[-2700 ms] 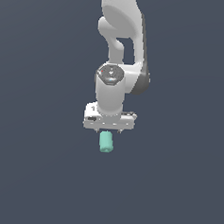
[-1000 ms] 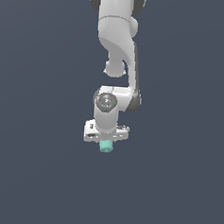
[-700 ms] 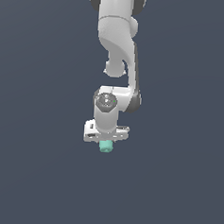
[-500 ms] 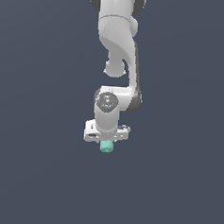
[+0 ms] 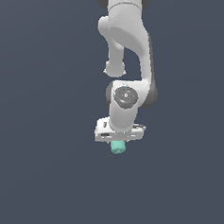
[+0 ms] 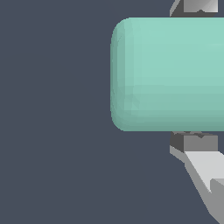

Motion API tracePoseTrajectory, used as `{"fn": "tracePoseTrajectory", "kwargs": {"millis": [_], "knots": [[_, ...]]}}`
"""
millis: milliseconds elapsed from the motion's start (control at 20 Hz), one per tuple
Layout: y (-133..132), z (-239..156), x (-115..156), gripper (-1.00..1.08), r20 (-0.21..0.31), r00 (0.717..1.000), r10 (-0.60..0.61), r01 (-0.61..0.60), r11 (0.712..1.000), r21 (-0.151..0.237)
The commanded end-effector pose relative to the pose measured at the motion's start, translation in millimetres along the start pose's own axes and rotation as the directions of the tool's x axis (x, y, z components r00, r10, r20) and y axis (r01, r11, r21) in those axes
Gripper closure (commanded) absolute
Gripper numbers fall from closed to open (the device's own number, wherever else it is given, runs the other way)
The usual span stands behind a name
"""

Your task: Pick up the object and move it to a goal position.

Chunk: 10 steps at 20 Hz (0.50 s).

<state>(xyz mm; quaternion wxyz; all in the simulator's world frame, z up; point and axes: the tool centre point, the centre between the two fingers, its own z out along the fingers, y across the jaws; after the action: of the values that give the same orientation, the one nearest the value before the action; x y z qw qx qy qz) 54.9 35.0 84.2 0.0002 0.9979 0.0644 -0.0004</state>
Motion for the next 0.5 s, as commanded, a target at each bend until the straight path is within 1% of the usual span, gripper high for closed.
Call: {"fn": "tracePoseTrajectory", "kwargs": {"millis": [0,250,450], "knots": [[-19,-17,9,1.08,-0.001,1.000,-0.001,0.001,1.000,0.000],[-56,-48,27,1.08,-0.001,1.000,-0.001,0.001,1.000,0.000],[-76,-65,38,1.08,-0.001,1.000,-0.001,0.001,1.000,0.000]]}}
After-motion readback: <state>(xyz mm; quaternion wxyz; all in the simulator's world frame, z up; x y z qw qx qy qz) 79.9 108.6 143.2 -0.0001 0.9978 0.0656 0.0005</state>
